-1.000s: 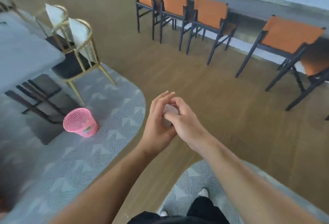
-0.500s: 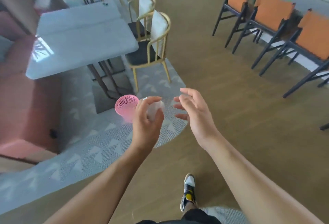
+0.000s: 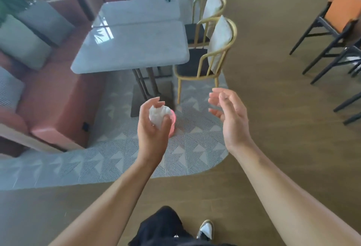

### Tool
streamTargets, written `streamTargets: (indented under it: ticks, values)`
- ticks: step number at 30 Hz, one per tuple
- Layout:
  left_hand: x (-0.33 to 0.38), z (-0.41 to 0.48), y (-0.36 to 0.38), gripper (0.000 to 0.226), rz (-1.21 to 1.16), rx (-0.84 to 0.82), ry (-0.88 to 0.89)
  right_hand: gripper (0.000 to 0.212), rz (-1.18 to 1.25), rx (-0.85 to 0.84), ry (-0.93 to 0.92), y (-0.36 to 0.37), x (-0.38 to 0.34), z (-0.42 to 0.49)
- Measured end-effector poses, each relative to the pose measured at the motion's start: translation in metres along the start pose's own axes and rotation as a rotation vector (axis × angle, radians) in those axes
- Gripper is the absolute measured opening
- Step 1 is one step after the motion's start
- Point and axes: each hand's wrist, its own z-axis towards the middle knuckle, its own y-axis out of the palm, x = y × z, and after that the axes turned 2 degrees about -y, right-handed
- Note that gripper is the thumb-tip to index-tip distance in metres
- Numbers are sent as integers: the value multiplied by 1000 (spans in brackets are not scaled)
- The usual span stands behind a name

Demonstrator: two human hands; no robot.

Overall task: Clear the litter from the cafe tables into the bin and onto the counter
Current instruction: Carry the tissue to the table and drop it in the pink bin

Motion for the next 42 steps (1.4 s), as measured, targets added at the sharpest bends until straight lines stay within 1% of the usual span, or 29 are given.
streamTargets:
  ticks: [3, 7, 14, 19, 22, 25, 27, 31, 36, 40, 42]
  values:
    - [-14, 29, 4, 46, 39, 43, -45, 26, -4, -48, 3, 9, 11, 33]
    - [-34, 71, 6, 37, 54, 92, -48, 25, -29, -104, -9, 34, 28, 77]
    - [-76, 172, 8, 27, 54, 129, -74, 27, -81, -113, 28, 88, 56, 164]
    - [-100, 253, 3, 22, 44, 108, -116, 34, -145, -89, 50, 138, 70, 224]
    - [-111, 296, 0, 22, 72, 96, -113, 27, -128, -61, 50, 163, 82, 254]
    - [-124, 327, 0, 18, 72, 76, -119, 22, -110, -43, 70, 181, 96, 278]
    - [-132, 342, 2, 16, 58, 67, -121, 21, -96, -36, 90, 190, 103, 292]
    - [-153, 367, 4, 21, 40, 53, -150, 21, -106, -48, 136, 208, 123, 322]
    - [-201, 393, 15, 19, 63, 80, -194, 22, -143, -95, 195, 219, 170, 355]
    - [-259, 405, 30, 12, 110, 74, -255, 23, -139, -109, 249, 222, 231, 379]
    - [-298, 406, 39, 13, 132, 69, -303, 25, -132, -110, 279, 219, 269, 388]
